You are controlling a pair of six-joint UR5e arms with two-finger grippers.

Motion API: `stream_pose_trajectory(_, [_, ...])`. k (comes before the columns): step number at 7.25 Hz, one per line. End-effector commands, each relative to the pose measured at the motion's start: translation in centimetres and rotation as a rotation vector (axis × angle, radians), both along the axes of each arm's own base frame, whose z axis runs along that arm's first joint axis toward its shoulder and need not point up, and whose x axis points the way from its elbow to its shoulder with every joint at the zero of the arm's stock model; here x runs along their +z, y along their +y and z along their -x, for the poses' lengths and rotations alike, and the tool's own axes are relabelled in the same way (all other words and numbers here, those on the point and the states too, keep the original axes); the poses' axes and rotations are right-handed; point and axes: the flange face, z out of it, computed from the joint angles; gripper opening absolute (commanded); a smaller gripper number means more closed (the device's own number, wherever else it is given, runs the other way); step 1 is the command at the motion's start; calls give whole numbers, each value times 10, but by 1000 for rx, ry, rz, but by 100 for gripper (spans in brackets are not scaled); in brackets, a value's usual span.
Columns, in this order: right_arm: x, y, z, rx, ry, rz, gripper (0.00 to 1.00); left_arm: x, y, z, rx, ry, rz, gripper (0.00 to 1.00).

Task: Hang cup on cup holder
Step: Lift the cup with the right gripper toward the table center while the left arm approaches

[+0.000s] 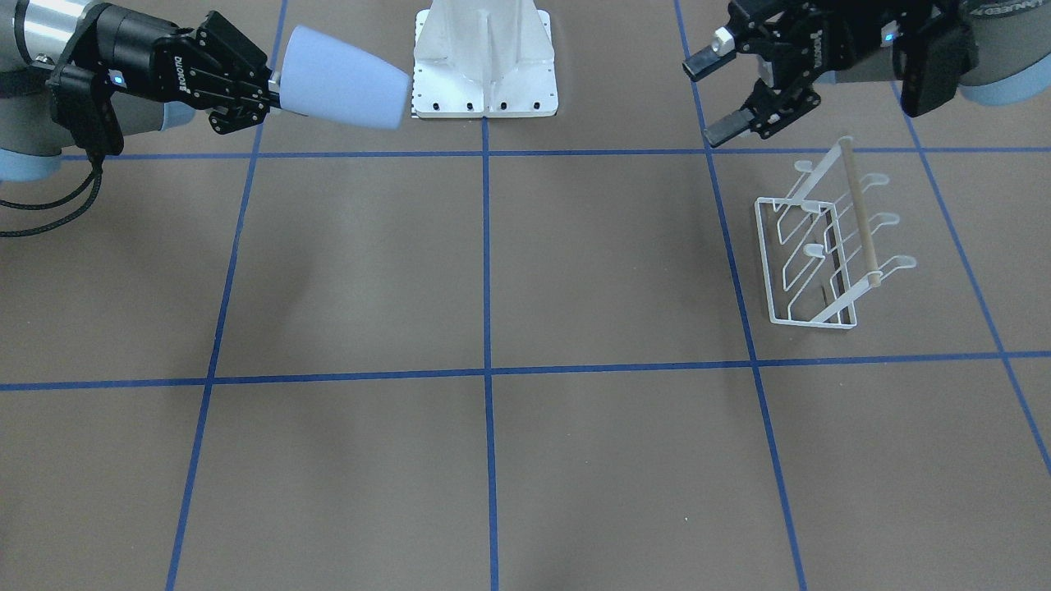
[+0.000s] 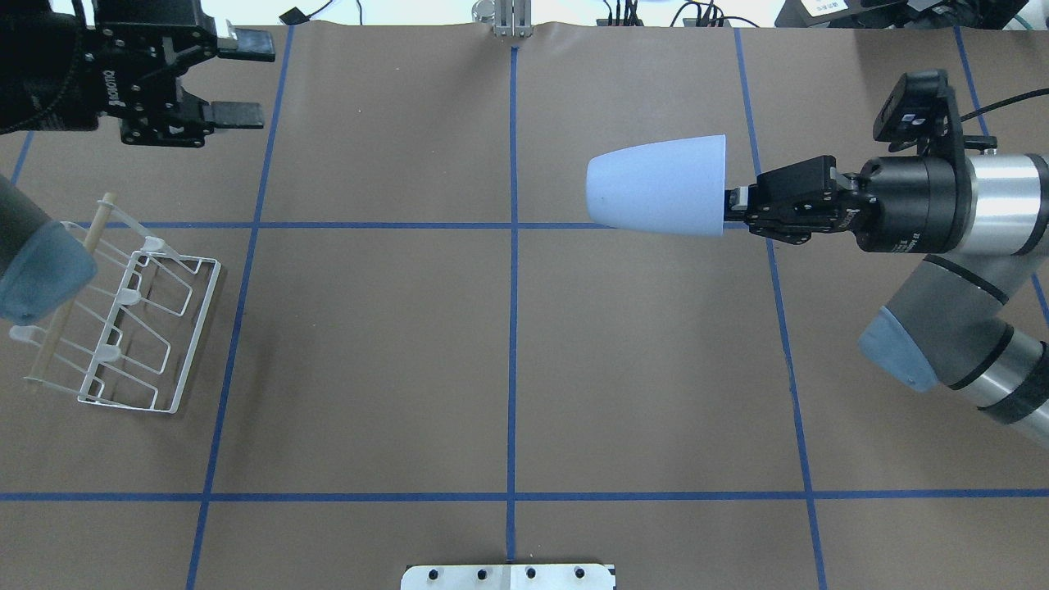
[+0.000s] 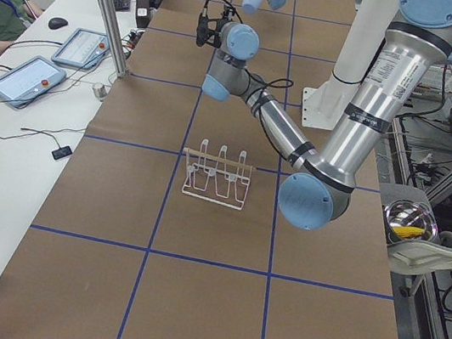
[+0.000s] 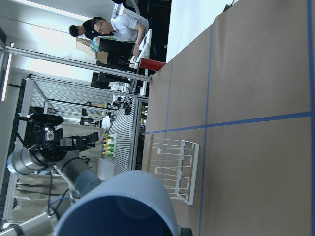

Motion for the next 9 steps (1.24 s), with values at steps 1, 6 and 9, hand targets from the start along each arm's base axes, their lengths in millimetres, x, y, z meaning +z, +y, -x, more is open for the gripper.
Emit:
stream_pose_trajectory(1, [-9, 21, 13, -22, -149, -20, 0, -13, 23, -21, 58, 135, 47, 97])
stream_pose_trajectory(6, [-29, 50, 57, -90, -264, -26, 0, -56, 84, -86, 165, 298, 111, 97])
stream_pose_trajectory(9, [-35, 57, 68, -115, -275, -33, 0, -66, 102, -109, 228, 305, 113, 97])
